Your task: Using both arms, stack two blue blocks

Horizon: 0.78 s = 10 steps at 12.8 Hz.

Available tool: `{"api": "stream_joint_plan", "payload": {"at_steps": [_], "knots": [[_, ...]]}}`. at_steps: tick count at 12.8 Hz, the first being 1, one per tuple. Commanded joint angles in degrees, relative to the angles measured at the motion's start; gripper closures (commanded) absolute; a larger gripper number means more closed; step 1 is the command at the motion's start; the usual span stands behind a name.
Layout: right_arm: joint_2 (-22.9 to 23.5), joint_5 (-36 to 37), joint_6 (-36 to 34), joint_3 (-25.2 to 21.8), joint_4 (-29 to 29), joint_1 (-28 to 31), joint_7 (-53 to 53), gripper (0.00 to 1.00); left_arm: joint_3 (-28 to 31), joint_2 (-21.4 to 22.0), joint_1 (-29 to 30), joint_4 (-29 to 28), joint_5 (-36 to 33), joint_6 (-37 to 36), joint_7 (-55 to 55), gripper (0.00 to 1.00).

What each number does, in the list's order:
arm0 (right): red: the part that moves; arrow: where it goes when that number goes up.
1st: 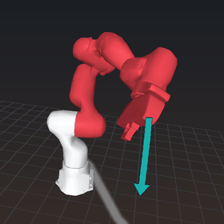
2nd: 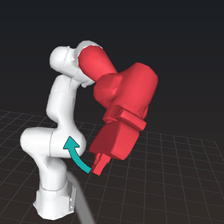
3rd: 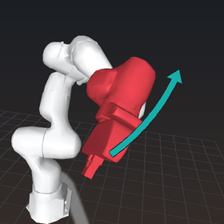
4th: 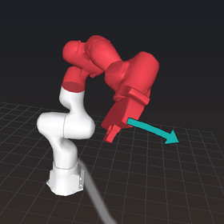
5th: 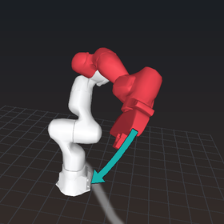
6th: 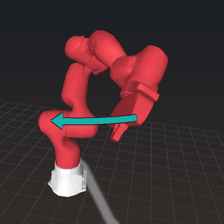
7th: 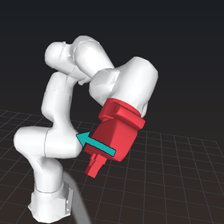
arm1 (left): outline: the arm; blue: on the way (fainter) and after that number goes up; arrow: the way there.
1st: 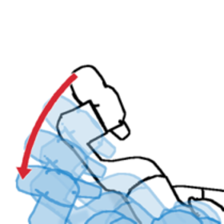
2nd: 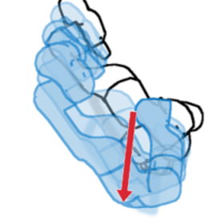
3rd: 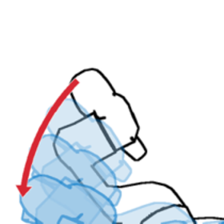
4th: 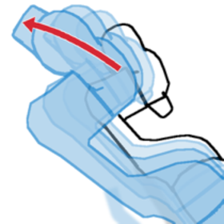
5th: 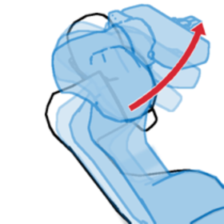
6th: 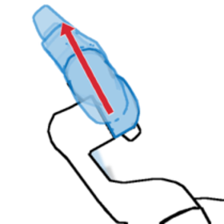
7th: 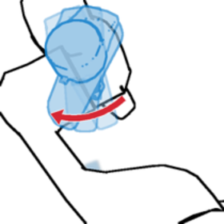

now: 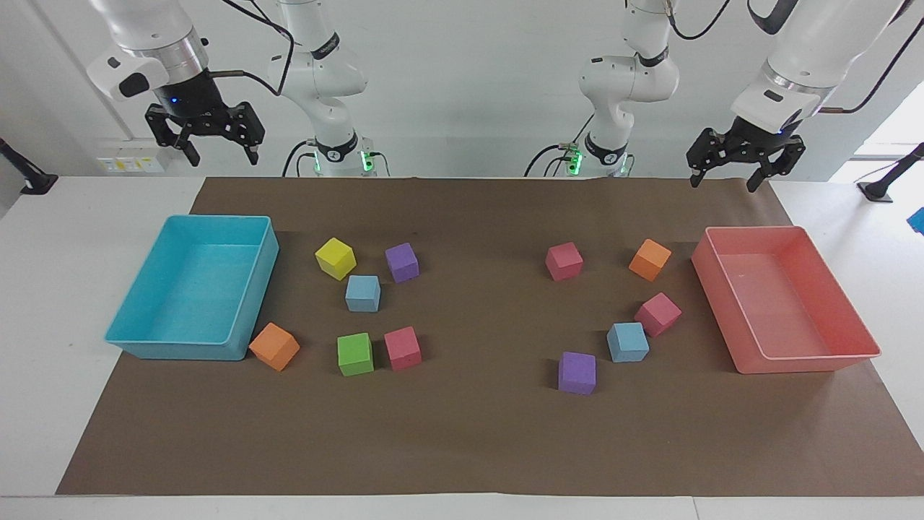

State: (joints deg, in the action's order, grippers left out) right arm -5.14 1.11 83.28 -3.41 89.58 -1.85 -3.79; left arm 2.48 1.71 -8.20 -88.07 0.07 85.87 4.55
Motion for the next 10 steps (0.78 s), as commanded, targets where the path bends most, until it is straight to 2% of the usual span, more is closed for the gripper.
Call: {"api": "stream_joint_plan", "payload": {"at_steps": [1, 7, 10], "knots": [[-1.72, -0.58, 0.92, 0.25, 2.18, 0.36, -0.34, 0.00, -0.10, 0.22, 0.47, 0.79, 0.72, -1.15, 0.64, 0.00], [-1.89, -0.68, 0.21, 0.42, 1.74, 0.27, -0.95, 0.00, -0.10, 0.22, 0.56, 0.79, 0.72, -1.23, 0.64, 0.00], [-3.30, -1.20, 1.35, 0.77, 6.39, -0.60, -0.26, 0.00, -0.11, 0.13, 0.56, 0.79, 0.72, -0.88, 0.64, 0.00]]}}
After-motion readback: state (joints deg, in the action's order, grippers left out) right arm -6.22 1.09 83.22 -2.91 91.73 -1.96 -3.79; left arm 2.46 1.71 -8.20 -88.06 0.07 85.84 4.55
